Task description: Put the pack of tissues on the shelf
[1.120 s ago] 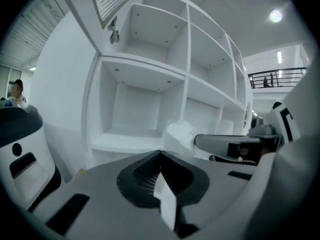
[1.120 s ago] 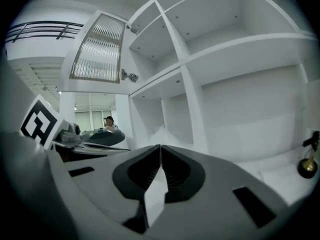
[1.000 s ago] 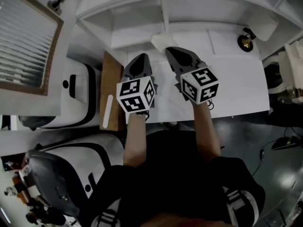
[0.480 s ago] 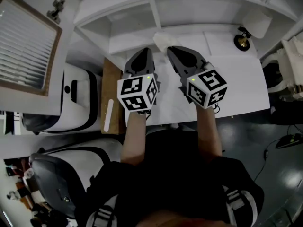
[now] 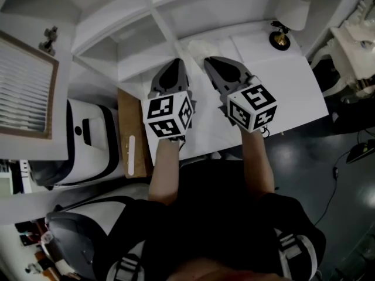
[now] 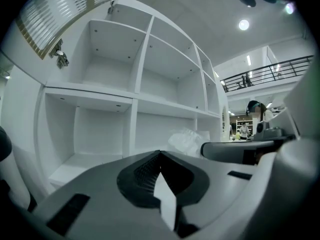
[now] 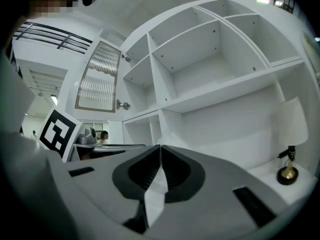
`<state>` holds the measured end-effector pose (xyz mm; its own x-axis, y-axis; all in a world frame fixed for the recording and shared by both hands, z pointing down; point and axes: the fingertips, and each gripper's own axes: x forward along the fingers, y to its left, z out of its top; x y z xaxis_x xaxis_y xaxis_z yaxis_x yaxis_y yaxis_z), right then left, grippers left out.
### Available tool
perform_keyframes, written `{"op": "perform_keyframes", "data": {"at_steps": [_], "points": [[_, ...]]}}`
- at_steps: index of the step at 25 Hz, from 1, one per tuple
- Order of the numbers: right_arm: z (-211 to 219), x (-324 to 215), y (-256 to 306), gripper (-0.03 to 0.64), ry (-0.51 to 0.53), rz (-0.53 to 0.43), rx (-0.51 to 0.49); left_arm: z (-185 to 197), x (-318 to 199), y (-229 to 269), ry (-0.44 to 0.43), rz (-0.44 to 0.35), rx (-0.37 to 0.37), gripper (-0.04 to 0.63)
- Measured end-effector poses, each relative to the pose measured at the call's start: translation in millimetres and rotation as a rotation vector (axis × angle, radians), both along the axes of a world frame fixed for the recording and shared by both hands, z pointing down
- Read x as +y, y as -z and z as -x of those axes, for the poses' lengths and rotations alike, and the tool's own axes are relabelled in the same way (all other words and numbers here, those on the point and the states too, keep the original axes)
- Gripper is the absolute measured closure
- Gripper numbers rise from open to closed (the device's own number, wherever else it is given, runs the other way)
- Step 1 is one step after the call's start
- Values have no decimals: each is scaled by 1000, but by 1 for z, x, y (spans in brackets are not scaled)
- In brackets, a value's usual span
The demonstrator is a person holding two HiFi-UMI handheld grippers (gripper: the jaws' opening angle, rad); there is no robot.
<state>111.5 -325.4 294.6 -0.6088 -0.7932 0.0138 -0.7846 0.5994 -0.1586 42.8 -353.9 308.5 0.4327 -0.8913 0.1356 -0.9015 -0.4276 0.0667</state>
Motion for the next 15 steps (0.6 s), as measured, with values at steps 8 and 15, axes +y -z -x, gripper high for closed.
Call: {"op": "perform_keyframes", "data": {"at_steps": [8,15], "points": [[-16,9,1,592,-34,2,2,-21,7,-1,-52,1,3,584],[-6,13,-7,592,-24,24,-11,-11,15,-3,-47,-6,6,584]]}}
